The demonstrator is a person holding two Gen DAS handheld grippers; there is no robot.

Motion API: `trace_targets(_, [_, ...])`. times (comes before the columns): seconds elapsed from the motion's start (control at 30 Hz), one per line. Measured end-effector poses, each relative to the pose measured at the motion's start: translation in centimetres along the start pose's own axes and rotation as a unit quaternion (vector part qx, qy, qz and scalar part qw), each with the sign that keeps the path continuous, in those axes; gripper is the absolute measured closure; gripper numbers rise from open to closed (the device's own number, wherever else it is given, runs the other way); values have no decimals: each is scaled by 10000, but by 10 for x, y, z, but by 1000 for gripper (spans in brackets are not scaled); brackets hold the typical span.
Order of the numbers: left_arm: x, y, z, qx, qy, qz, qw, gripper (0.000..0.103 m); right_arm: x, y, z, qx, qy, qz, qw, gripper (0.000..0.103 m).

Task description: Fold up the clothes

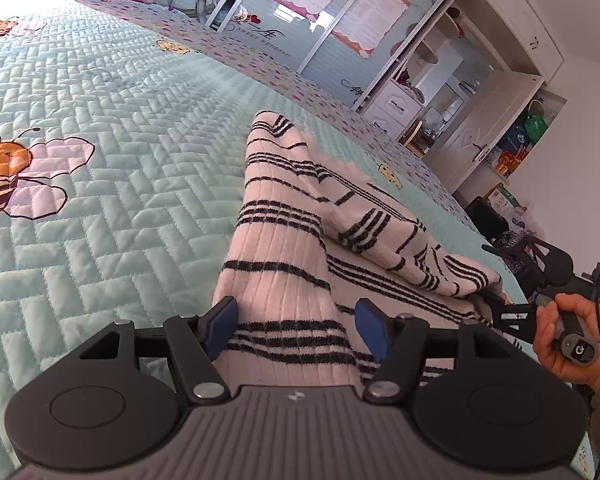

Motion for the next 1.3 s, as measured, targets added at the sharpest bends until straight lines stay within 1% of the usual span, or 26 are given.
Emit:
trace_targets(0.03, [0,0,0,6,4,-9,10000,35,-1,4,3,73,-10,-238,9997,81])
trace_targets(0.07, [-1,1,0,15,8,-21,10000,35,-1,8,7,146,-20,-476,9988,86])
trace_targets(0.1, [-1,2,0,31,13,-52,10000,35,-2,12,10,219,-31,-713,9972,87])
trace_targets(0.17, [-3,3,-1,72,23,-131,9999,35,0,36,9,333,-107,-1742,9841,87])
trace_targets(0.2, [-4,4,-2,97,28,-176,9998,35,2,51,5,315,-163,-2266,9733,88])
trace_targets(0.27, [-7,5,-6,197,2,-280,9994,35,7,80,-3,157,-343,-2987,9536,88])
trace_targets(0.3, [-9,4,-9,281,-43,-289,9992,35,10,92,-8,28,-405,-3215,9460,88])
trace_targets(0.37, [-14,3,-15,451,-133,-307,9984,35,15,123,-16,-254,-540,-3752,9250,88])
trace_targets(0.47, [-18,4,-19,614,-142,-381,9973,35,29,163,-35,-652,-733,-4567,8842,88])
trace_targets(0.5, [-20,7,-20,645,-161,-488,9966,35,39,174,-43,-793,-752,-4901,8648,88])
trace_targets(0.6, [-25,18,-28,669,-285,-813,9940,35,73,204,-68,-1207,-786,-5878,7961,88])
trace_targets(0.63, [-28,23,-31,631,-353,-909,9932,35,96,207,-80,-1364,-681,-6332,7588,88])
trace_targets(0.7, [-33,36,-37,510,-428,-1128,9914,35,148,211,-105,-1669,-426,-7208,6714,88])
trace_targets(0.8, [-37,50,-36,388,-305,-1373,9893,35,233,176,-142,-2094,376,-8244,5245,87])
trace_targets(0.87, [-38,56,-35,341,-182,-1425,9890,35,271,141,-152,-2112,1078,-8522,4664,84])
trace_targets(0.9, [-38,54,-36,345,-190,-1387,9895,35,283,126,-155,-2032,1408,-8518,4619,76])
trace_targets(0.93, [-37,53,-38,350,-198,-1349,9900,35,286,116,-154,-1910,1628,-8443,4734,72])
trace_targets(0.97, [-37,52,-39,355,-206,-1311,9905,35,288,106,-152,-1783,1830,-8355,4865,71])
trace_targets(1.0, [-37,51,-40,359,-210,-1278,9909,35,285,104,-150,-1611,1814,-8200,5184,71])
trace_targets(1.07, [-35,51,-39,365,-183,-1266,9911,35,260,116,-139,-1320,1496,-7669,6099,68])
trace_targets(1.1, [-35,50,-38,368,-169,-1260,9912,35,243,125,-129,-1170,1274,-7411,6488,62])
trace_targets(1.13, [-34,50,-38,371,-156,-1254,9913,35,231,136,-116,-949,1015,-7282,6711,52])
trace_targets(1.17, [-33,50,-37,375,-142,-1248,9914,35,220,147,-102,-715,751,-7162,6901,49])
trace_targets(1.2, [-32,49,-37,376,-129,-1244,9914,35,213,157,-88,-561,588,-7195,6897,49])
trace_targets(1.23, [-32,50,-35,370,-120,-1253,9914,35,211,163,-72,-454,441,-7367,6732,49])
trace_targets(1.3, [-32,50,-33,371,-94,-1291,9909,35,218,167,-41,-220,277,-7823,6219,50])
Point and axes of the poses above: each gripper's, at about its wrist camera, not at the fingertips, and z roughly the way its jaws point, y to its left, x to its underside, the point moved 1 cm from there along z, roughly the way its jaws point, and after that the axes turned 4 degrees about -z, right-handed, at the moved point
